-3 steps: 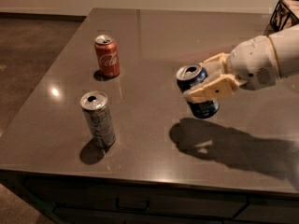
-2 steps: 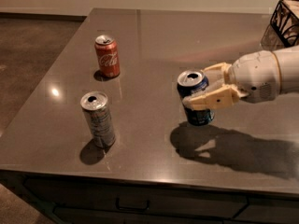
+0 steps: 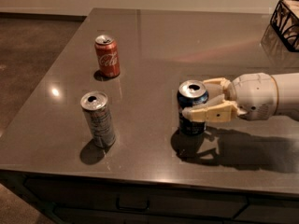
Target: Place pepsi can upright
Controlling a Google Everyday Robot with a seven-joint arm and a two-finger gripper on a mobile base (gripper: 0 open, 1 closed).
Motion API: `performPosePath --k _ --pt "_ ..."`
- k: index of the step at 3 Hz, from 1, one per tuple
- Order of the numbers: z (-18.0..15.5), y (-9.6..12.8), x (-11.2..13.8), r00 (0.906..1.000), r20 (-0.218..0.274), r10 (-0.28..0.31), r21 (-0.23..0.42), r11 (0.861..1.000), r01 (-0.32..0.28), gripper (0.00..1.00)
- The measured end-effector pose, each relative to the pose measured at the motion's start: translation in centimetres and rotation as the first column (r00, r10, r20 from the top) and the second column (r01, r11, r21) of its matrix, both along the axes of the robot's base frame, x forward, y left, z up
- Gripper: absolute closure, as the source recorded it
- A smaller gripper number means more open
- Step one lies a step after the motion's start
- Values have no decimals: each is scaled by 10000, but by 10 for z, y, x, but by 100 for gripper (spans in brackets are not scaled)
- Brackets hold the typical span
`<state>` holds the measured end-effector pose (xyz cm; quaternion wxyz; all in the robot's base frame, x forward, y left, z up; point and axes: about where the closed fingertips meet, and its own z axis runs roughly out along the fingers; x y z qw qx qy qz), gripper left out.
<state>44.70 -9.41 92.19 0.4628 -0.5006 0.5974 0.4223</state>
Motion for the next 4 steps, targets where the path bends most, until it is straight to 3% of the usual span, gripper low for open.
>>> performPosePath --k 1,2,3,4 --pt "-7 1 -4 9999 -69 131 455 9989 -128 100" --pt "-14 -1 -5 9990 -430 102 872 9962 -64 83" --pt "-18 -2 -5 9982 -604 55 1086 9941 11 59" --pt "-19 -3 -3 9987 -504 14 1053 9944 40 36"
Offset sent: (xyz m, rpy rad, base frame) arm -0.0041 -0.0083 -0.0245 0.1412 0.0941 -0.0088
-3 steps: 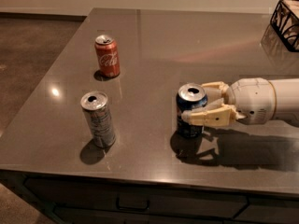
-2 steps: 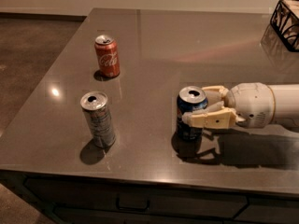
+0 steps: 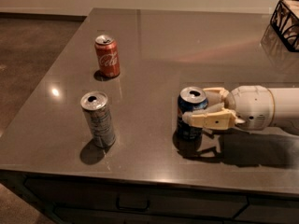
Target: Place pepsi can upright
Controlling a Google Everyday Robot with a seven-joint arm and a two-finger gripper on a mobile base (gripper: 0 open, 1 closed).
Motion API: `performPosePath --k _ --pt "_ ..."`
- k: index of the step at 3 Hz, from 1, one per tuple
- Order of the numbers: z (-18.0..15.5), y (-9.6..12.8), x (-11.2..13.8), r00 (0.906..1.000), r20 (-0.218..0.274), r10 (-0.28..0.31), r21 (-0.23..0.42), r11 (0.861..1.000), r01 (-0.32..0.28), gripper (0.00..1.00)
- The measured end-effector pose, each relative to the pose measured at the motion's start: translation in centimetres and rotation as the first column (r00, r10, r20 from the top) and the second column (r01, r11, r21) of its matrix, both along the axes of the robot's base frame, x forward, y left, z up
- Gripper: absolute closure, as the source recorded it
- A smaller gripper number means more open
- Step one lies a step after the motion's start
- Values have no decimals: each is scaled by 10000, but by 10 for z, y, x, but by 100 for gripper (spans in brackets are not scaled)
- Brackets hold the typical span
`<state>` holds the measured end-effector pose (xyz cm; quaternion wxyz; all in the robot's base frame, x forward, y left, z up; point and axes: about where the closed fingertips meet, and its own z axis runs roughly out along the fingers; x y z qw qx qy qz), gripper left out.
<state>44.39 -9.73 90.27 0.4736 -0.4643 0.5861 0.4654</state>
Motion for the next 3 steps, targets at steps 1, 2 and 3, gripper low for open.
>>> performPosePath --k 1,2,3 --pt "1 2 0 10000 17 37 -9 10000 -37 13" --pt "1 4 -1 10000 28 76 -16 10000 -76 0" --pt "1 4 -1 10000 28 78 -16 10000 -78 0"
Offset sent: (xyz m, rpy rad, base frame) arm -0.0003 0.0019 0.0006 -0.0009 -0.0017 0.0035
